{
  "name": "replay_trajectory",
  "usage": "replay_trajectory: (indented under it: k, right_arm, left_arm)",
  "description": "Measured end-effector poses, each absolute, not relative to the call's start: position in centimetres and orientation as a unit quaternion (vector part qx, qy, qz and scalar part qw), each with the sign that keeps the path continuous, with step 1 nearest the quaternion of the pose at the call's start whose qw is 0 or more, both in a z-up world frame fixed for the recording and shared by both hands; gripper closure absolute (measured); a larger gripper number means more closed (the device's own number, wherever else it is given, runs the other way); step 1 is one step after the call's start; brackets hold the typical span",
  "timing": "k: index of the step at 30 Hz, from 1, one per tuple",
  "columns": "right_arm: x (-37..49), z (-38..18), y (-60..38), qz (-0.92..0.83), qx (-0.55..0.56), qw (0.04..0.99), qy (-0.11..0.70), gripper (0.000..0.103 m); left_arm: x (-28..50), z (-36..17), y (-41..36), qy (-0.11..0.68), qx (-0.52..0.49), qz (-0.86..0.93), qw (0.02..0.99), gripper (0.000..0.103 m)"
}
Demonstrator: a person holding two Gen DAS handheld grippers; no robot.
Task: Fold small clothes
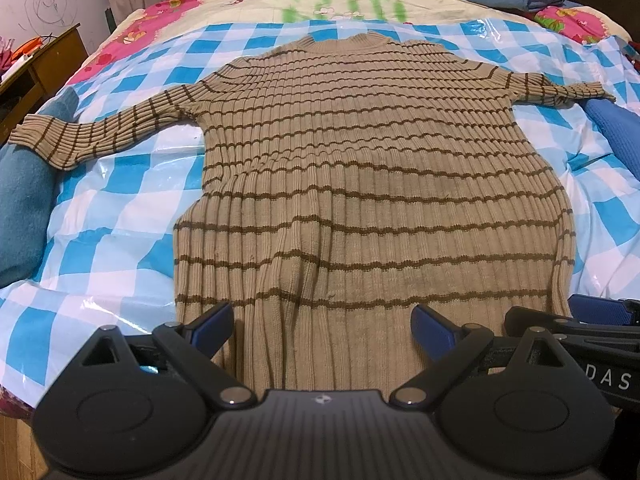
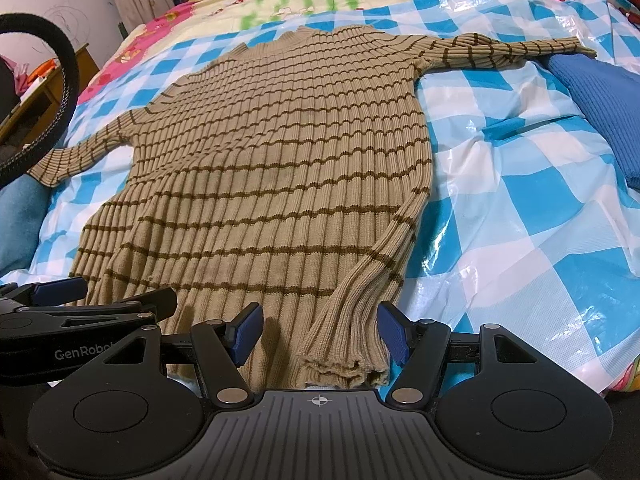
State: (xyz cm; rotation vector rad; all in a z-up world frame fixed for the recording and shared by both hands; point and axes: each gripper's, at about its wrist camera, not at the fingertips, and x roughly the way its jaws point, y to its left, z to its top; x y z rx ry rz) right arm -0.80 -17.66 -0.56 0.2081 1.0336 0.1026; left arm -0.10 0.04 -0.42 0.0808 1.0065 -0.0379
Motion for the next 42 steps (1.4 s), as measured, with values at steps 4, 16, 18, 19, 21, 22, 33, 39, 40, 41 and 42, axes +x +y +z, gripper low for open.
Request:
replay_trajectory:
  k: [4, 16, 18, 19, 21, 22, 33, 39, 40, 41, 42]
  right_arm:
    - [-0.84, -0.56, -17.62, 0.049, 0.098, 0.863, 0.493, 0.04]
    - [-0.76, -0.65, -17.59, 0.047, 0.096, 0.863, 0.494, 0.04]
    - [-0.73, -0.66, -17.61, 0.048, 0.097, 0.863, 0.494, 0.04]
    - [-0.71, -0.66, -17.59, 0.048, 0.097, 0.863, 0.494, 0.04]
    - [-0.7, -0.66, -17.59, 0.047, 0.096, 0.863, 0.494, 0.04]
    - [-0.68, -0.64, -17.56, 0.047, 0.096, 0.863, 0.494, 0.04]
    - [-0.65, -0.71, -17.44, 0.044, 0.092, 0.862, 0.496, 0.04]
    - [-0.65, -0.74, -17.45, 0.044, 0.092, 0.862, 0.496, 0.04]
    - [-0.65, -0.75, -17.46, 0.044, 0.092, 0.862, 0.496, 0.04]
    - [-0.65, -0.75, -17.46, 0.044, 0.092, 0.862, 0.496, 0.04]
    - [-0.65, -0.76, -17.45, 0.044, 0.092, 0.862, 0.496, 0.04]
  left_arm:
    - [-0.11, -0.45, 0.03, 0.482, 0.039, -0.018, 0.875, 0.003]
    - [-0.09, -0.53, 0.03, 0.484, 0.039, -0.016, 0.874, 0.003]
    - [-0.11, -0.56, 0.04, 0.483, 0.04, -0.015, 0.874, 0.003]
    - [-0.1, -0.57, 0.04, 0.483, 0.04, -0.015, 0.874, 0.003]
    - [-0.11, -0.59, 0.06, 0.483, 0.04, -0.016, 0.874, 0.003]
    - [-0.11, -0.58, 0.04, 0.483, 0.04, -0.015, 0.874, 0.003]
    - [0.03, -0.71, 0.06, 0.487, 0.04, -0.013, 0.872, 0.004]
    - [0.03, -0.72, 0.06, 0.487, 0.04, -0.013, 0.872, 0.004]
    - [0.03, -0.74, 0.07, 0.487, 0.04, -0.013, 0.872, 0.004]
    - [0.03, -0.73, 0.07, 0.487, 0.04, -0.014, 0.872, 0.004]
    - [0.03, -0.72, 0.07, 0.487, 0.04, -0.014, 0.872, 0.004]
